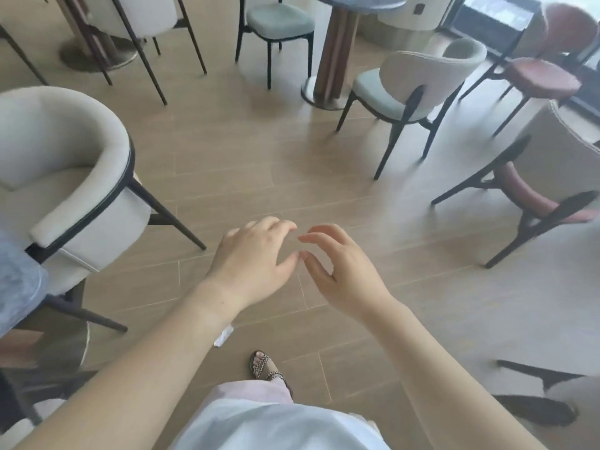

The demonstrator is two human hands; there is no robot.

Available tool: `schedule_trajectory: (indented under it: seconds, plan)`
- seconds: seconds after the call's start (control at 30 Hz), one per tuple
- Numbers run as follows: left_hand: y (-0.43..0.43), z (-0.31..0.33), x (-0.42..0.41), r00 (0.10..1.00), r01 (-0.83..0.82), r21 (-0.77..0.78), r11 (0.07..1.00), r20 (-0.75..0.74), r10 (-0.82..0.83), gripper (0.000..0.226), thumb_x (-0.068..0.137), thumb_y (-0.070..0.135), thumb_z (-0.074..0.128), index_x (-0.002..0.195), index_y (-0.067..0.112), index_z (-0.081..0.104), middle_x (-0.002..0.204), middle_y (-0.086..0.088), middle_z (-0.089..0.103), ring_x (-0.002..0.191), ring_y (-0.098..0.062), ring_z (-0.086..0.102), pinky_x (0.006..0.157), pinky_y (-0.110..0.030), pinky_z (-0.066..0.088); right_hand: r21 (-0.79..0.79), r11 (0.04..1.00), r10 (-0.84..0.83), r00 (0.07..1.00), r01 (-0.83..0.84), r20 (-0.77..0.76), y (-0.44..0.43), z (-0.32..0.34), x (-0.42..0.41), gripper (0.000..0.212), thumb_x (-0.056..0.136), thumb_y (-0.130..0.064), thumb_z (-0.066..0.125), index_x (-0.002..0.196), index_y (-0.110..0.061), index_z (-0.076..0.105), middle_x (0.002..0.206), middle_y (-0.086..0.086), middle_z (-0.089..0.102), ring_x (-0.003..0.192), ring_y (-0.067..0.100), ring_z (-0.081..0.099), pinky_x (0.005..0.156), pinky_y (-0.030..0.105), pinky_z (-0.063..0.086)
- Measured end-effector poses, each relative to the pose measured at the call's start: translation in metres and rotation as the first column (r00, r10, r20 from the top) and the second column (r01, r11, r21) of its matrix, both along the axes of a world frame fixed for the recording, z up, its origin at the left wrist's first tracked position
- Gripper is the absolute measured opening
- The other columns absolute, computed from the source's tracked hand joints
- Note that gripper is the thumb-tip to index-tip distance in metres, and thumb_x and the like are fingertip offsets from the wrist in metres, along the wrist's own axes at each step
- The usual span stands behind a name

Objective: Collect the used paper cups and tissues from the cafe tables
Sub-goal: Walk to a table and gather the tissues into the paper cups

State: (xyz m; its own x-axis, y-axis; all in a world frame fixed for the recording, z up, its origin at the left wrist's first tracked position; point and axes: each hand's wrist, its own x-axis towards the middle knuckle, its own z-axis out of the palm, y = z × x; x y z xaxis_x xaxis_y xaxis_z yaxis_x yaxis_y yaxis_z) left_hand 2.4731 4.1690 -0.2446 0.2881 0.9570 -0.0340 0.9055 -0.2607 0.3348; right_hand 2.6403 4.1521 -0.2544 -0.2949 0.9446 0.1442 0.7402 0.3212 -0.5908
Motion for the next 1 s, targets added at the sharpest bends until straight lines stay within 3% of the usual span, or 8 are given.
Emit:
schedule_trajectory:
  seconds: [0.17,0.27,0.37,0.47,0.63,0.83,1.0]
  plan:
    - [0.071,0.006,-0.065,0.985,-0.175,-0.010,0.984,-0.003,0.175,0.046,0.091,0.049,0.045,0.133,0.030,0.042,0.134,0.011,0.049,0.121,-0.016,0.048,0.094,-0.034,0.042,0.009,0.991,0.134,0.990,-0.133,-0.039,0.102,0.007,-0.060,0.026,0.093,-0.027,0.051,0.117,-0.020,0.059,0.121,-0.004,0.051,0.094,0.009,0.052,0.073,0.025,0.044]
    - [0.091,0.003,-0.105,0.954,-0.298,-0.025,0.954,-0.016,0.298,0.047,0.091,0.047,0.044,0.134,0.029,0.041,0.135,0.010,0.048,0.122,-0.017,0.048,0.096,-0.038,0.042,0.000,0.963,0.270,0.962,-0.270,-0.048,0.147,0.005,-0.103,0.026,0.093,-0.026,0.051,0.116,-0.018,0.059,0.121,-0.003,0.052,0.089,0.010,0.052,0.070,0.022,0.041]
    - [0.104,-0.003,-0.146,0.897,-0.442,-0.053,0.895,-0.027,0.441,0.046,0.091,0.042,0.046,0.134,0.030,0.040,0.136,0.010,0.047,0.123,-0.017,0.046,0.095,-0.036,0.042,-0.019,0.907,0.419,0.906,-0.421,-0.060,0.188,-0.001,-0.151,0.025,0.093,-0.024,0.052,0.114,-0.015,0.060,0.119,0.000,0.053,0.104,0.015,0.054,0.081,0.027,0.046]
    - [0.112,-0.009,-0.182,0.814,-0.581,-0.064,0.811,-0.020,0.581,0.046,0.089,0.038,0.049,0.133,0.029,0.042,0.135,0.009,0.049,0.121,-0.017,0.048,0.094,-0.036,0.043,-0.021,0.823,0.564,0.822,-0.567,-0.075,0.224,-0.007,-0.203,0.024,0.092,-0.023,0.053,0.113,-0.015,0.061,0.118,0.000,0.054,0.105,0.016,0.055,0.083,0.029,0.047]
    - [0.135,-0.014,-0.228,0.595,-0.802,-0.070,0.593,-0.025,0.803,0.047,0.090,0.041,0.048,0.134,0.026,0.043,0.135,0.006,0.049,0.122,-0.018,0.049,0.093,-0.037,0.044,-0.059,0.601,0.791,0.604,-0.797,-0.102,0.281,-0.012,-0.288,0.025,0.091,-0.021,0.054,0.114,-0.013,0.061,0.117,0.003,0.056,0.106,0.017,0.055,0.085,0.036,0.049]
    - [0.162,-0.016,-0.261,0.279,-0.956,-0.091,0.278,0.003,0.960,0.044,0.089,0.041,0.048,0.131,0.027,0.045,0.130,0.006,0.052,0.112,-0.018,0.054,0.087,-0.037,0.046,-0.075,0.317,0.941,0.323,-0.945,-0.103,0.334,-0.011,-0.372,0.024,0.091,-0.023,0.053,0.114,-0.019,0.060,0.122,-0.001,0.052,0.082,0.017,0.058,0.072,0.030,0.049]
    - [0.161,-0.016,-0.284,0.064,-0.991,-0.119,0.062,-0.012,0.998,0.046,0.091,0.042,0.047,0.134,0.027,0.042,0.132,0.006,0.050,0.118,-0.019,0.051,0.089,-0.037,0.044,-0.085,0.114,0.981,0.126,-0.990,-0.145,0.342,-0.015,-0.430,0.024,0.091,-0.018,0.055,0.114,-0.015,0.061,0.121,0.003,0.052,0.103,0.015,0.056,0.080,0.037,0.050]
